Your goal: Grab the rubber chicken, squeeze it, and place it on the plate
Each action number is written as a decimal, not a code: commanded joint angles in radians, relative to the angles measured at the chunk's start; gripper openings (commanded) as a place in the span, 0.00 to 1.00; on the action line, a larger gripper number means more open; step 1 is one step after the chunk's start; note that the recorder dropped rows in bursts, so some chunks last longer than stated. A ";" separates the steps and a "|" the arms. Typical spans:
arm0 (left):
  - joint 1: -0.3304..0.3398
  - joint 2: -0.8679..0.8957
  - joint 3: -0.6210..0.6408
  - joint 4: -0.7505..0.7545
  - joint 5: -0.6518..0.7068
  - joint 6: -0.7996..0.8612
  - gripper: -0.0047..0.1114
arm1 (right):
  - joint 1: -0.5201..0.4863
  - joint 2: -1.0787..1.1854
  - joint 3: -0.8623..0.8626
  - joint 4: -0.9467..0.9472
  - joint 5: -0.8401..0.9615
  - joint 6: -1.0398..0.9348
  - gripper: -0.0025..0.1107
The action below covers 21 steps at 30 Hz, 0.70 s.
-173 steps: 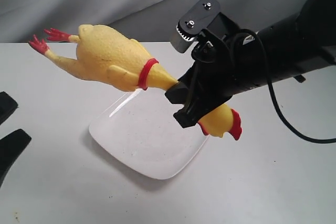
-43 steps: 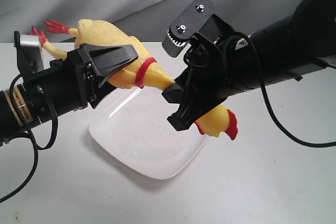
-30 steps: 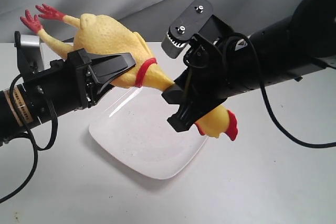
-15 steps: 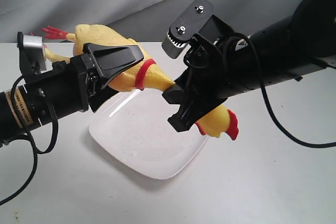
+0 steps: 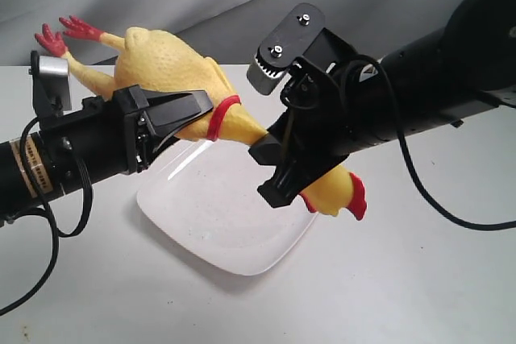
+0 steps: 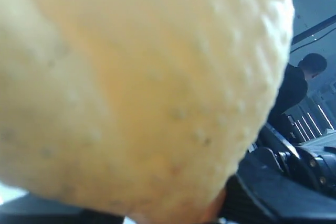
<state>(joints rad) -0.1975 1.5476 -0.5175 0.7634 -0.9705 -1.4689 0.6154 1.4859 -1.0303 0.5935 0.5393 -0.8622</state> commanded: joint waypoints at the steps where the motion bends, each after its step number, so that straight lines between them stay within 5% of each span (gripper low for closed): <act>1: 0.000 0.001 0.000 0.001 0.031 0.013 0.06 | 0.002 -0.013 -0.001 0.008 -0.023 -0.003 0.02; 4: 0.000 0.001 0.000 -0.007 0.003 0.013 0.20 | 0.002 -0.013 -0.001 0.008 -0.023 -0.003 0.02; 8: 0.000 0.001 0.000 -0.036 -0.088 0.009 0.88 | 0.002 -0.013 -0.001 0.008 -0.017 -0.003 0.02; 9: 0.000 0.001 0.000 -0.036 -0.095 0.007 0.94 | 0.002 -0.013 -0.001 0.008 -0.017 -0.003 0.02; 13: 0.000 -0.001 0.000 0.040 -0.106 0.002 0.94 | 0.000 -0.013 -0.001 -0.030 -0.050 0.027 0.02; 21: 0.000 -0.202 0.000 0.450 -0.197 -0.306 0.94 | -0.117 -0.013 -0.007 -0.052 -0.114 0.081 0.02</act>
<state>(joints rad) -0.1975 1.4177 -0.5175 1.1136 -1.1054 -1.6695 0.5232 1.4836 -1.0303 0.5413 0.4419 -0.7835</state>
